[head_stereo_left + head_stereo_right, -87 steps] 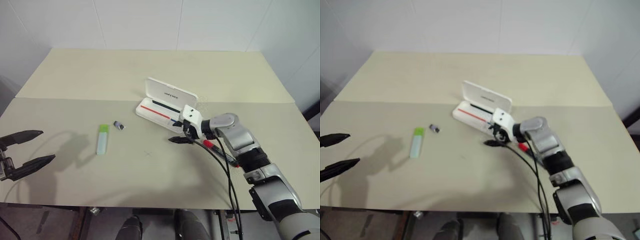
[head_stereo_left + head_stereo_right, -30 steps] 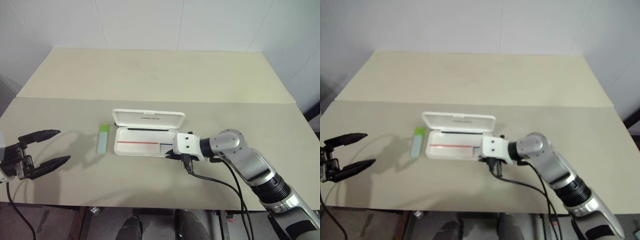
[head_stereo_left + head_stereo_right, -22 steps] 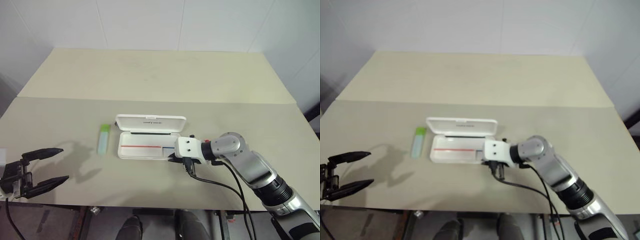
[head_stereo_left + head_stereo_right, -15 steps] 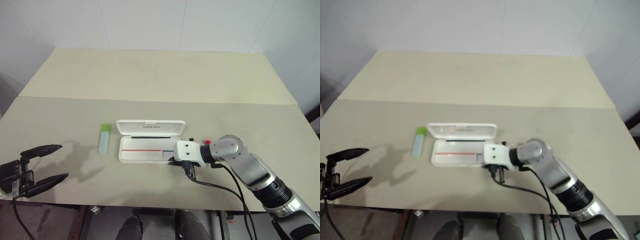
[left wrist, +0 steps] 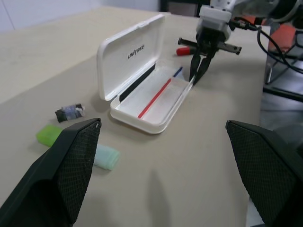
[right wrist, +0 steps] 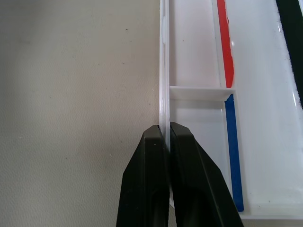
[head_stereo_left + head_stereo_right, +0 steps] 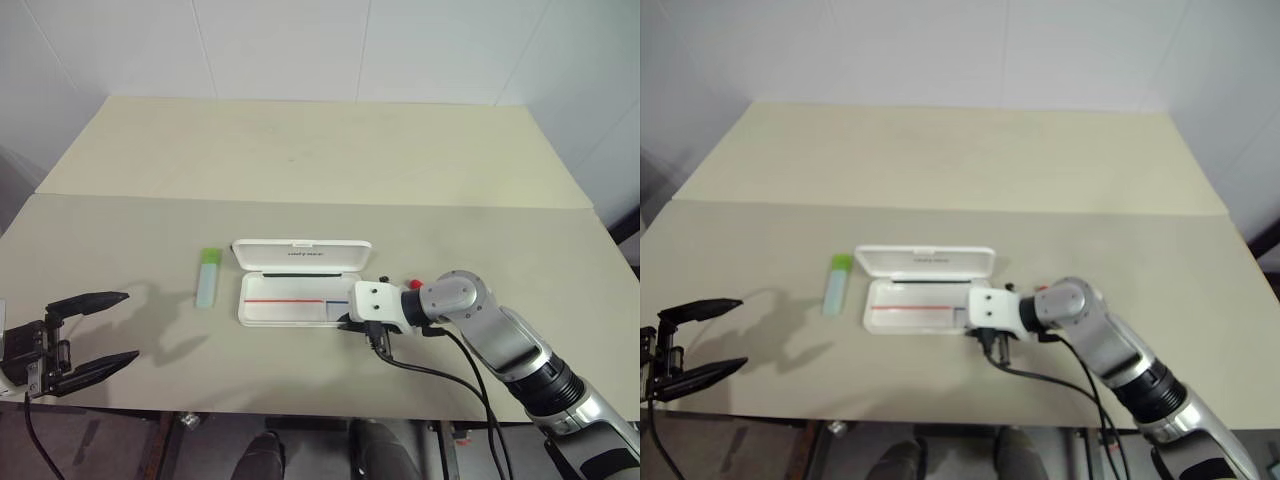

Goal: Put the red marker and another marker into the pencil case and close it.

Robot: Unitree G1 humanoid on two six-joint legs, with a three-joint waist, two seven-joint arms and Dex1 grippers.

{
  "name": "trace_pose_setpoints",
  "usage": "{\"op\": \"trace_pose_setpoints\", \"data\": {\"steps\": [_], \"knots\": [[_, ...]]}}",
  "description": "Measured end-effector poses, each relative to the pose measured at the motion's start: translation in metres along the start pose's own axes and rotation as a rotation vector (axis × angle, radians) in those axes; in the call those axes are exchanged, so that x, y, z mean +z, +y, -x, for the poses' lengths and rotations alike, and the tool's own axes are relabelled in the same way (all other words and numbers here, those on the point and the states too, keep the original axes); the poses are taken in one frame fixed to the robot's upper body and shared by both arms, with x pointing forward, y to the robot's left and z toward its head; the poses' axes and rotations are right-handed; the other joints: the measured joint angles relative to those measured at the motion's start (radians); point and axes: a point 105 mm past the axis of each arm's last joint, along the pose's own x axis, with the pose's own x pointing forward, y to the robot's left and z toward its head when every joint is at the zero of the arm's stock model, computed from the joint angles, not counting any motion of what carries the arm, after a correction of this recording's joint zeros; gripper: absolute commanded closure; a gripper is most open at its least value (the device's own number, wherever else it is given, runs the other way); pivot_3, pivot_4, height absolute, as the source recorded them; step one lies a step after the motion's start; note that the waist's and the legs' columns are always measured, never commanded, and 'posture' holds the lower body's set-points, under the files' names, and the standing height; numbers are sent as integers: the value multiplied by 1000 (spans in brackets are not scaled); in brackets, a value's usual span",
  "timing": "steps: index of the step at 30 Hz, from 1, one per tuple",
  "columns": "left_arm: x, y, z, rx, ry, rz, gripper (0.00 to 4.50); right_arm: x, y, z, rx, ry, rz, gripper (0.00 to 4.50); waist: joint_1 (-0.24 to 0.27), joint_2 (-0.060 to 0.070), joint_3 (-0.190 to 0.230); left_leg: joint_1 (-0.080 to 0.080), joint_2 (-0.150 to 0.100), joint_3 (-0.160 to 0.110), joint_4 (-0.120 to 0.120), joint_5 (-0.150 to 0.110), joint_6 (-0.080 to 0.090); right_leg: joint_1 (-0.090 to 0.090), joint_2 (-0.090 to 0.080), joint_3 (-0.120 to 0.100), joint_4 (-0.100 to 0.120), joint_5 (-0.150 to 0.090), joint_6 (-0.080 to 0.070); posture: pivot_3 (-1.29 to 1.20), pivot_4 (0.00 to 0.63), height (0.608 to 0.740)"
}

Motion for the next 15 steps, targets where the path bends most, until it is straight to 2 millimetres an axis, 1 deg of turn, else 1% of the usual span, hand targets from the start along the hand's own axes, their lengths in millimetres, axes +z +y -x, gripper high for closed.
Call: {"op": "trace_pose_setpoints", "data": {"steps": [2, 8, 9, 15], "knots": [[-3, 0, -2, -8, 1, 8, 0, -1, 0, 0, -1, 2, -5, 2336, 0, 0, 0, 0, 0, 0, 0, 0, 0, 0, 0, 0, 0, 0, 0, 0, 150, 740], [-2, 3, -2, -3, -5, -11, 0, -2, -2, 0, -11, 4, -8, 321, -1, 0, 0, 0, 0, 0, 0, 0, 0, 0, 0, 0, 0, 0, 0, 0, 150, 740], [-2, 4, -2, 1, -6, -9, 0, -2, -2, 1, -15, 3, -8, 52, -1, 0, 0, 0, 0, 0, 0, 0, 0, 0, 0, 0, 0, 0, 0, 0, 150, 740], [-5, 4, -4, -7, 2, -7, 0, 2, -4, 4, -16, -38, -27, 52, 0, 0, 0, 0, 0, 0, 0, 0, 0, 0, 0, 0, 0, 0, 0, 0, 150, 740]]}}
